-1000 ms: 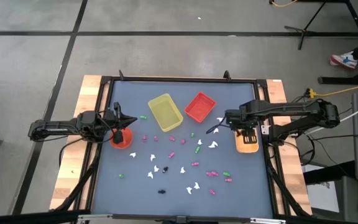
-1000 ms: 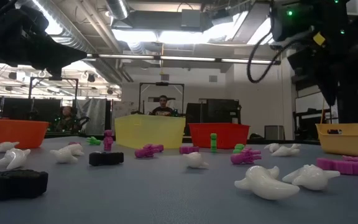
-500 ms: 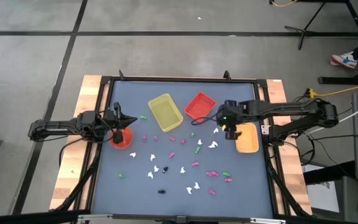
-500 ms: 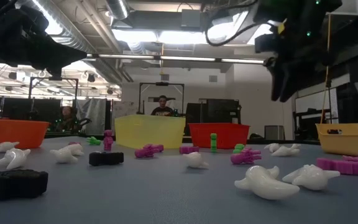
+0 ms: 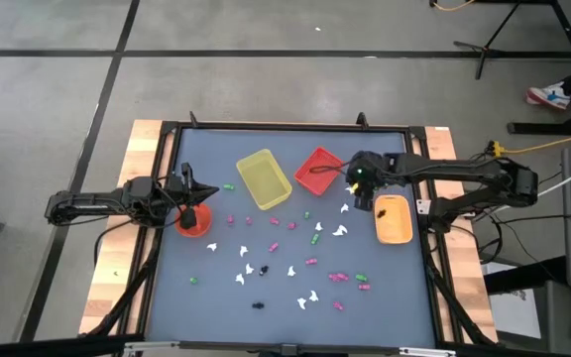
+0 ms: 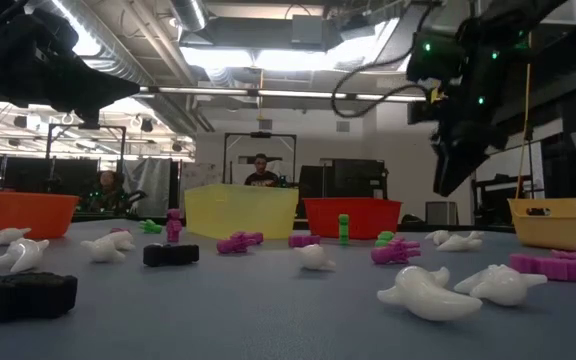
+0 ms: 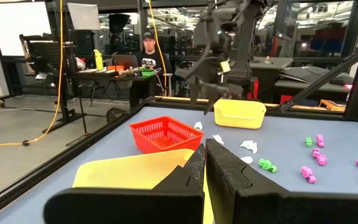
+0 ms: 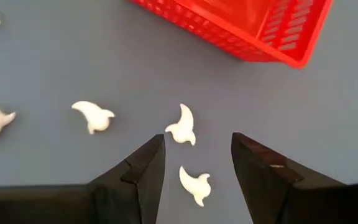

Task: Sort Halloween decoration
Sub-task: Put the white ghost toy into the red bin

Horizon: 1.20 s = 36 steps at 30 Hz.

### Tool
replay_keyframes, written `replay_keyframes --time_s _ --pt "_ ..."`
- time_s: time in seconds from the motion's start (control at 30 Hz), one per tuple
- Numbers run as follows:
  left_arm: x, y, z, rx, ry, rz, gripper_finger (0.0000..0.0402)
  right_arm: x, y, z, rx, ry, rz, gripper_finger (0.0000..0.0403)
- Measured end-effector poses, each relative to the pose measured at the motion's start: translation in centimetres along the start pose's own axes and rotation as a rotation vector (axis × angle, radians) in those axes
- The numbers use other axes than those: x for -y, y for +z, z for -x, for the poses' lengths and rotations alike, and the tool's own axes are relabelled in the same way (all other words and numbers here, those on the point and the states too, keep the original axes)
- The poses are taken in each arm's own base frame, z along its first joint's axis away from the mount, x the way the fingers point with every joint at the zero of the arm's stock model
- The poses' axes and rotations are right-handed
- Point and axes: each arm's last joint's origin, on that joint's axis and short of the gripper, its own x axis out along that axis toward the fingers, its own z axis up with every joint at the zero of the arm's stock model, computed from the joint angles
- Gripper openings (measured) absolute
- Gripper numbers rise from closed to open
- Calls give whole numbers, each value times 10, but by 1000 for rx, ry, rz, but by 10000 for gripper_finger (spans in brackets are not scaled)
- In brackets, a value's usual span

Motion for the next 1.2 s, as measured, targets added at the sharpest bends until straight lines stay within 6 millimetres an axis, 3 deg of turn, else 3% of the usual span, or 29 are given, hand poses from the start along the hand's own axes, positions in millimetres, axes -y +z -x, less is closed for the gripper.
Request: replay_keyframes --time_s 0.23,0.67,1.2 --pt "0 0 0 0 0 0 0 10 -11 -19 85 56 -72 182" --pt "0 0 0 0 0 0 0 4 -34 -42 115 20 -74 182" --pt "0 0 0 0 1 0 0 2 -41 -51 163 -5 -77 182"
